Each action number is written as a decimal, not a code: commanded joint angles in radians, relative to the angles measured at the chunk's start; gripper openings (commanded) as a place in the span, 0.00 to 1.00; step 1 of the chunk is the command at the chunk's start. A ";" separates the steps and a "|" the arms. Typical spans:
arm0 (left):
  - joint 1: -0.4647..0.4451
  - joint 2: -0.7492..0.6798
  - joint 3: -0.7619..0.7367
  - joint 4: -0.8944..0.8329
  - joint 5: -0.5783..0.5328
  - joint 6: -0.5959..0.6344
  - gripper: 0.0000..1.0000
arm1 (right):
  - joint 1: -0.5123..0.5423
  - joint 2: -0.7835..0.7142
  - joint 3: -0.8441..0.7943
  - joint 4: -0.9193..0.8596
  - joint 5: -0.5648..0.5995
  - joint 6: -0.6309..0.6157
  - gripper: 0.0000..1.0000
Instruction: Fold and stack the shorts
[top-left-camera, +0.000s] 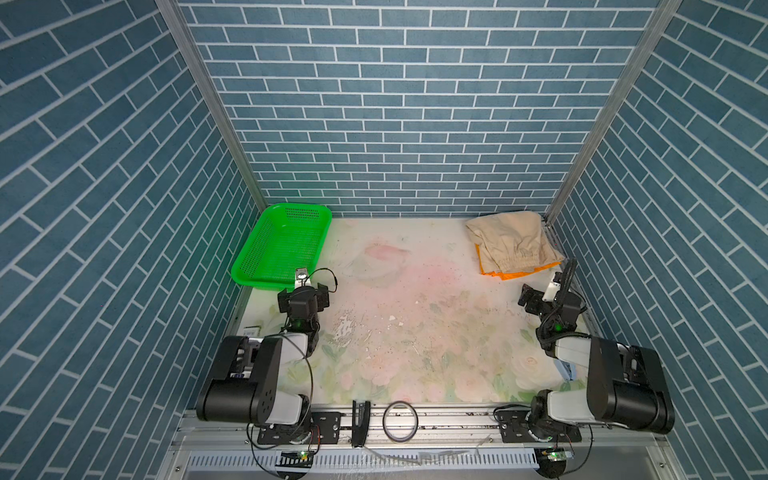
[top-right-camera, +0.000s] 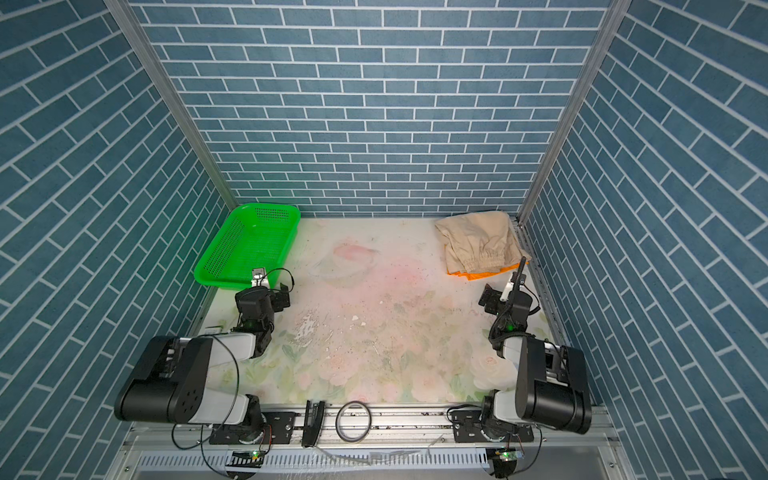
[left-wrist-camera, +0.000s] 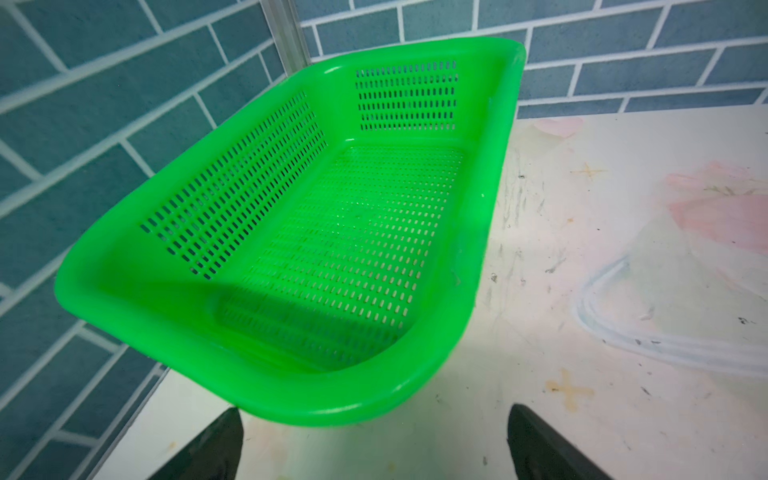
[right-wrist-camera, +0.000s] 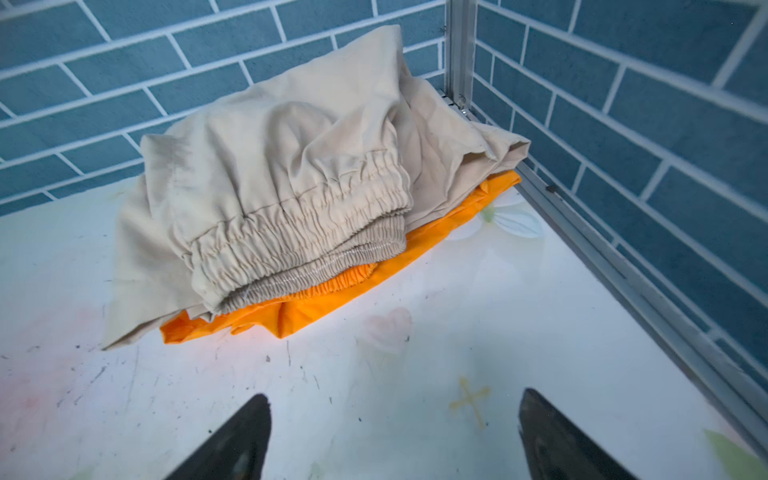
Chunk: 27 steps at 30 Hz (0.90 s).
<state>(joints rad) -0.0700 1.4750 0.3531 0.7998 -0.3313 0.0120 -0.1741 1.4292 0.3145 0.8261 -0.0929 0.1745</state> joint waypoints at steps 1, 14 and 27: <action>0.005 0.044 0.017 0.084 0.080 0.026 1.00 | 0.037 0.083 -0.014 0.192 -0.060 -0.078 0.99; 0.007 0.051 0.026 0.080 0.119 0.040 1.00 | 0.107 0.107 0.058 0.067 -0.037 -0.156 0.99; 0.007 0.051 0.026 0.078 0.118 0.040 1.00 | 0.108 0.109 0.061 0.068 -0.042 -0.156 0.99</action>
<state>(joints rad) -0.0696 1.5253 0.3607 0.8501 -0.2188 0.0395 -0.0662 1.5383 0.3546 0.8967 -0.1417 0.0509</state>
